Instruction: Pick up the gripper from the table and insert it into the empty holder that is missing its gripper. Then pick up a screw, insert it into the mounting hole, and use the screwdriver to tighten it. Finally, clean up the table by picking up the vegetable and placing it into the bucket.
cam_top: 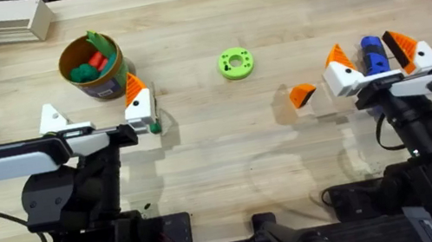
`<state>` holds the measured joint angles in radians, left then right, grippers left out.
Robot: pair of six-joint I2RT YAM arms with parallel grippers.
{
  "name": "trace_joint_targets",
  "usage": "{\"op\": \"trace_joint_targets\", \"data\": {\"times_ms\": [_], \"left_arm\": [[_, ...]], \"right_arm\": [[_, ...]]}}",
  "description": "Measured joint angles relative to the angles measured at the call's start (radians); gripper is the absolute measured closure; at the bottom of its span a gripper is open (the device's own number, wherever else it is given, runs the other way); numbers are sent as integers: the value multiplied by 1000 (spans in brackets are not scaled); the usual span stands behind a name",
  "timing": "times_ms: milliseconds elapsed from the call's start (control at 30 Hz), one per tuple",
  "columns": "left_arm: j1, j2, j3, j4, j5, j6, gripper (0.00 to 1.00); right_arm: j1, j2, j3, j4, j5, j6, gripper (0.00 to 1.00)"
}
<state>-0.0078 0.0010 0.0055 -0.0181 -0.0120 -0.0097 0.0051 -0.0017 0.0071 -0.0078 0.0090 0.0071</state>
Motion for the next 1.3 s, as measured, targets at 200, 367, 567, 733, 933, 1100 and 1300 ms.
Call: {"op": "trace_joint_targets", "data": {"times_ms": [200, 367, 567, 733, 933, 1100, 1300], "left_arm": [[0, 0, 0, 2, 0, 0, 14], [0, 0, 1, 44, 0, 0, 14], [0, 54, 262, -275, 6, -3, 14], [0, 362, 727, -669, 35, -34, 14], [0, 675, 984, -855, 75, -46, 14], [0, 798, 1009, -880, 125, -75, 64], [0, 863, 1009, -880, 158, -77, 926]], "right_arm": [[0, 0, 0, -7, 0, 0, 19], [0, 0, 1, -9, 0, 0, 18], [0, 66, 230, -373, 0, 0, 17], [0, 293, 636, -640, 0, 0, 17], [0, 454, 792, -695, -3, 0, 17], [0, 470, 794, -711, -3, 0, 17], [0, 470, 794, -712, -3, 0, 17]]}}
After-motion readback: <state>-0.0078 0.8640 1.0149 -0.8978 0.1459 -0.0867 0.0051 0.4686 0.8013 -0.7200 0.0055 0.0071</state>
